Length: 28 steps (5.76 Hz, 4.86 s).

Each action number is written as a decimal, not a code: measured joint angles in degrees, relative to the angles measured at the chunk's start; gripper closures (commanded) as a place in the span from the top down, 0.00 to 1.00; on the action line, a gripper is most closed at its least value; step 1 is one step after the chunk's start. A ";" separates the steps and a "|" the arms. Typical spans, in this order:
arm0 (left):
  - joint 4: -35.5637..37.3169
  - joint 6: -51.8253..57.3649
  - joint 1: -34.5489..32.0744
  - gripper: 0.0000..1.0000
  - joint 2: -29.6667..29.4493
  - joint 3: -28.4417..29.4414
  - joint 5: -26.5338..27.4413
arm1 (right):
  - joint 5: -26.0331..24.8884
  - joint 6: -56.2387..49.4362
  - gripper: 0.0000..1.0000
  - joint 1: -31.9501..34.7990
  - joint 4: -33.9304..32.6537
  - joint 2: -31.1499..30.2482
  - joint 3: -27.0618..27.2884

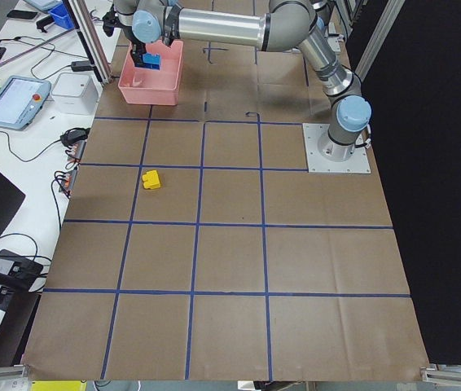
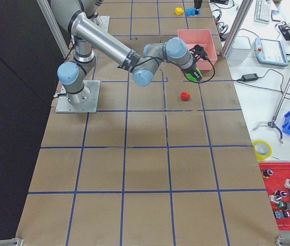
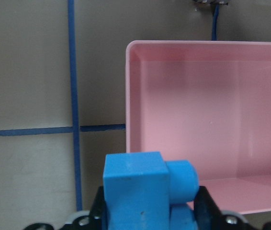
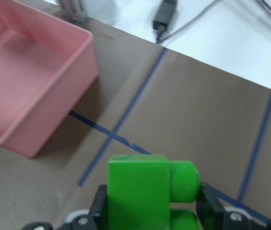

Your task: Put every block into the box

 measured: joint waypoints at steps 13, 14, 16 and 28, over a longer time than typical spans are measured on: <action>-8.41 34.19 24.75 0.99 7.68 -6.14 5.32 | -1.13 8.90 0.99 14.87 10.58 12.04 -15.90; -8.30 42.34 27.09 0.99 7.58 -6.79 6.94 | -11.59 10.71 0.99 13.50 12.88 10.60 -15.72; -8.13 65.63 28.23 0.99 7.57 -7.78 8.13 | -32.93 27.06 0.96 12.86 14.45 10.75 -13.69; 31.41 100.91 27.76 0.98 4.07 -35.48 7.81 | -37.00 40.60 0.03 10.40 14.39 16.06 -9.71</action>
